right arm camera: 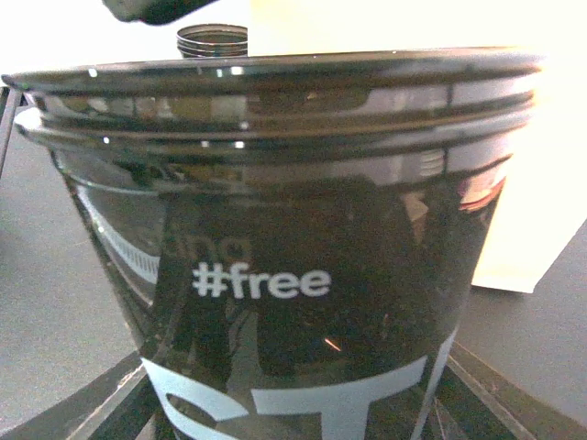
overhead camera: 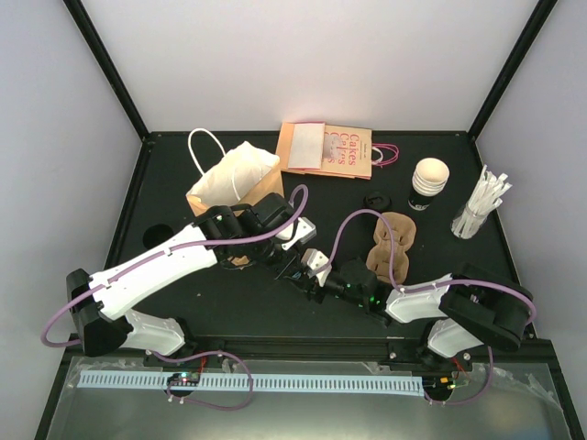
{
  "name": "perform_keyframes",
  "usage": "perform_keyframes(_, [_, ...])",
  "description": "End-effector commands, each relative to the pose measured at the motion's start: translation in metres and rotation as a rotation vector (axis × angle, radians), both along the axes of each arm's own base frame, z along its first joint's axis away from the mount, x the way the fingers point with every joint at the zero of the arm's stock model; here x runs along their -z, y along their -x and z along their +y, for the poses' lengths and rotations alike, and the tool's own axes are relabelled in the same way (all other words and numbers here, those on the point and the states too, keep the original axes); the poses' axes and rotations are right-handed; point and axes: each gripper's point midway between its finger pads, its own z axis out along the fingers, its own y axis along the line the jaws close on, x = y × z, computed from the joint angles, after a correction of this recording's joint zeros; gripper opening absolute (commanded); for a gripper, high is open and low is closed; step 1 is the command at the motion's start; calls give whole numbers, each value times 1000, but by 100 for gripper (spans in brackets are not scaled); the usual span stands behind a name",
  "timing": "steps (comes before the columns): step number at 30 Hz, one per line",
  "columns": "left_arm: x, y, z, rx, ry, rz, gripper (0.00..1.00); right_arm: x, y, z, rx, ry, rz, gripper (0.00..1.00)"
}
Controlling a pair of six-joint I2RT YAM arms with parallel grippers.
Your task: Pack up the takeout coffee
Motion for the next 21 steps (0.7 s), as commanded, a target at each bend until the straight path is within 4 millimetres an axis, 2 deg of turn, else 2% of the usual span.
perform_keyframes(1, [-6, -4, -1, -8, 11, -27, 29, -20, -3, 3, 13, -48, -43, 64])
perform_keyframes(10, [4, -6, 0, -23, -18, -17, 26, -22, -2, 3, 8, -53, -44, 64])
perform_keyframes(15, [7, -6, 0, -26, -25, -14, 20, -23, -2, 3, 5, -57, -43, 64])
perform_keyframes(18, [6, -7, 1, -28, -27, -19, 12, -24, -2, 3, 5, -59, -44, 64])
perform_keyframes(21, [8, -7, 2, -28, -35, -15, 15, -24, -2, 3, 5, -61, -45, 65])
